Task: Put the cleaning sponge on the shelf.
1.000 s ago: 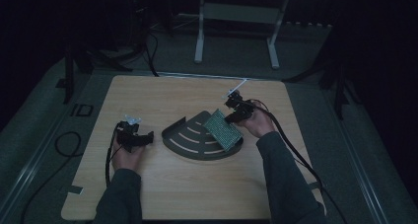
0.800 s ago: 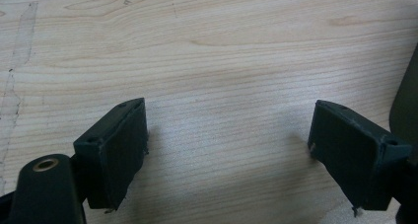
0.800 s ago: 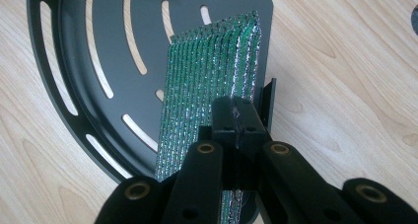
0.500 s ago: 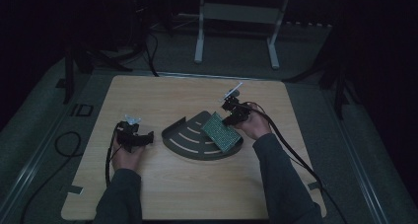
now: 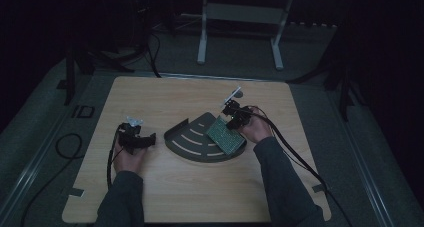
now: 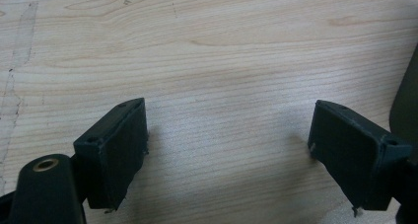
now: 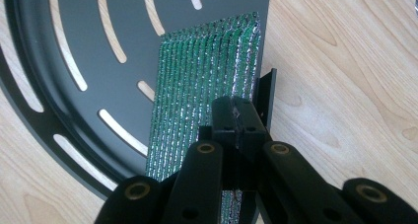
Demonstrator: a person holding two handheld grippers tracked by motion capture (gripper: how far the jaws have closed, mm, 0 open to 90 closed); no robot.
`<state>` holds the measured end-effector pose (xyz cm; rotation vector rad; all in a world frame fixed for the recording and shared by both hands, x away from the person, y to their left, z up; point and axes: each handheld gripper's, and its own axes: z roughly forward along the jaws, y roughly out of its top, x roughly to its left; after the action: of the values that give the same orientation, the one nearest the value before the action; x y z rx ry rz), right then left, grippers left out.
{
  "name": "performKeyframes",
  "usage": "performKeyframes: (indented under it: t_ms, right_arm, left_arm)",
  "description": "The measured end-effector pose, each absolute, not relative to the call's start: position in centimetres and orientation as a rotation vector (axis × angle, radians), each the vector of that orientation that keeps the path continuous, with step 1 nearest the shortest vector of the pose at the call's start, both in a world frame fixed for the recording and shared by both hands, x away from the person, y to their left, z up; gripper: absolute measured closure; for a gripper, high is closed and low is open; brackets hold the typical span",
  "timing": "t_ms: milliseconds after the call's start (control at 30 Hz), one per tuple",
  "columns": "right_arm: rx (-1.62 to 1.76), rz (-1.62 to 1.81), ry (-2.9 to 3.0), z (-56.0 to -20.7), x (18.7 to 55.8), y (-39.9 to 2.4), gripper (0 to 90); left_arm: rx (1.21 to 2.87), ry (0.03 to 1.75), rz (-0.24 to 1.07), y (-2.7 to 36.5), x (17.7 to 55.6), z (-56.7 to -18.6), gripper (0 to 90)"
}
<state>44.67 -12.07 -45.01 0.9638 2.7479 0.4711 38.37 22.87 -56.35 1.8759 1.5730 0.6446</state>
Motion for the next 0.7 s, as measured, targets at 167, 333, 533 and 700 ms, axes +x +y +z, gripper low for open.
performKeyframes:
  t_ms: [167, 333, 533, 700]
  right_arm:
    - [0.964, 0.44, 2.728, -45.3, 44.7, -12.0, 89.8]
    - [0.958, 0.417, 2.708, -45.7, 44.8, -11.8, 89.8]
    - [0.958, 0.398, 2.702, -46.1, 45.0, -11.7, 89.7]
    - [0.977, 0.385, 2.697, -46.4, 45.1, -11.7, 89.7]
  left_arm:
    - [1.875, 1.573, 0.645, 22.9, 38.4, -56.4, 15.9]
    - [1.877, 1.572, 0.644, 22.9, 38.4, -56.3, 15.9]
    - [1.879, 1.572, 0.644, 22.9, 38.4, -56.3, 15.9]
    - [1.88, 1.572, 0.644, 22.9, 38.4, -56.3, 15.9]
